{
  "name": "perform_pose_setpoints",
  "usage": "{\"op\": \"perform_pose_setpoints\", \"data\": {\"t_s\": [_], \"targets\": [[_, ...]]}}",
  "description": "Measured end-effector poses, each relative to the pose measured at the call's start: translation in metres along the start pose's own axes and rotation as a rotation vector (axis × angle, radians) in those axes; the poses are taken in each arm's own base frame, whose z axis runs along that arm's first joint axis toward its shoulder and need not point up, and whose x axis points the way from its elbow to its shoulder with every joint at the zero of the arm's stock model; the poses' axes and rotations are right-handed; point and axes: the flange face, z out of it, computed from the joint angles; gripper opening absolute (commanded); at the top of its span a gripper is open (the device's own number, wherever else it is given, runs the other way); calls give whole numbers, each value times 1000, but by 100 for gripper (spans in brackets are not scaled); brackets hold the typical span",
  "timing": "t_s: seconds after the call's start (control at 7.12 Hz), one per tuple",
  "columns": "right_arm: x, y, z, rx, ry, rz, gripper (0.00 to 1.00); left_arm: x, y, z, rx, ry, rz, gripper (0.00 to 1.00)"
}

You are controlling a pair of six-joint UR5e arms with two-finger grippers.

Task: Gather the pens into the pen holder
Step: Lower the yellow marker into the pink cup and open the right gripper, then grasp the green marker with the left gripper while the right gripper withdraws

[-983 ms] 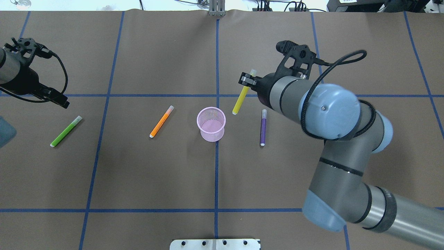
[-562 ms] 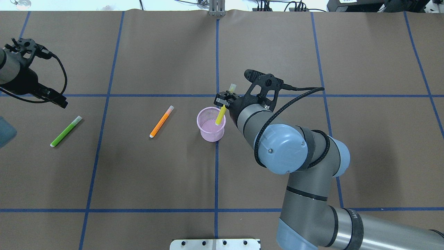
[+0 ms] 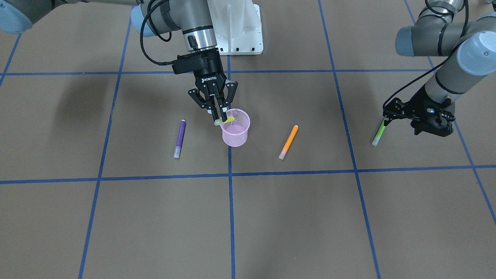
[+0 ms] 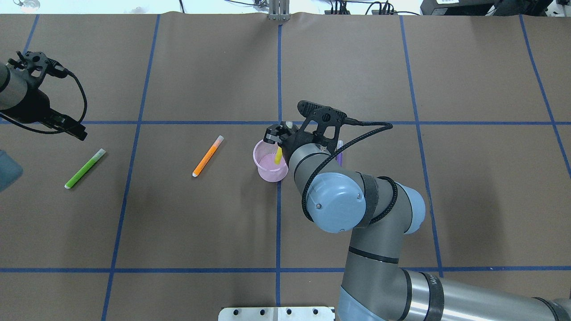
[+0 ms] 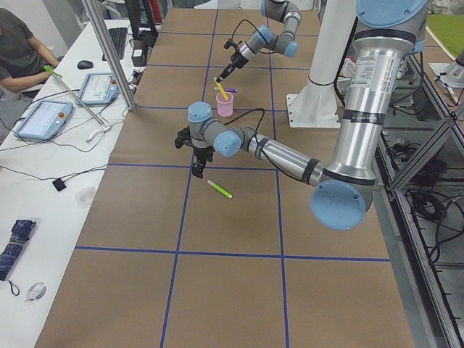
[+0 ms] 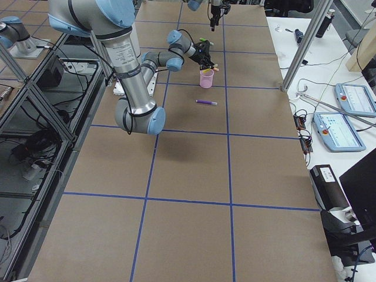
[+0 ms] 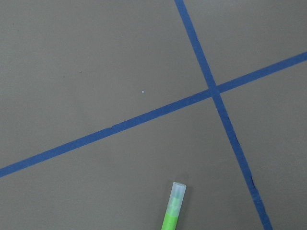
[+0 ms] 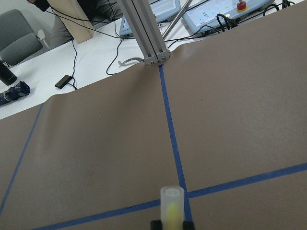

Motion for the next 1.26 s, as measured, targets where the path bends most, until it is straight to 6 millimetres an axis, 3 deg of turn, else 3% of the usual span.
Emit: {"op": "perform_pose_setpoints", "data": {"t_s": [0.14, 0.42, 0.56, 0.98, 1.26], "targets": [[-1, 0, 0, -1, 0, -3, 100, -3, 1, 8, -18, -2, 10, 94], [0, -11, -14, -40, -29, -2, 100, -14, 2, 35, -71, -8, 55, 84], [16, -28, -23, -91, -38, 2, 100, -13, 4, 53, -109, 3, 65, 83], [105, -103, -32, -293, 15, 40, 100, 8, 9, 97, -201, 40, 94, 68], [129, -119, -31, -326, 44, 56, 100, 17, 8, 103, -212, 48, 110, 68]]}}
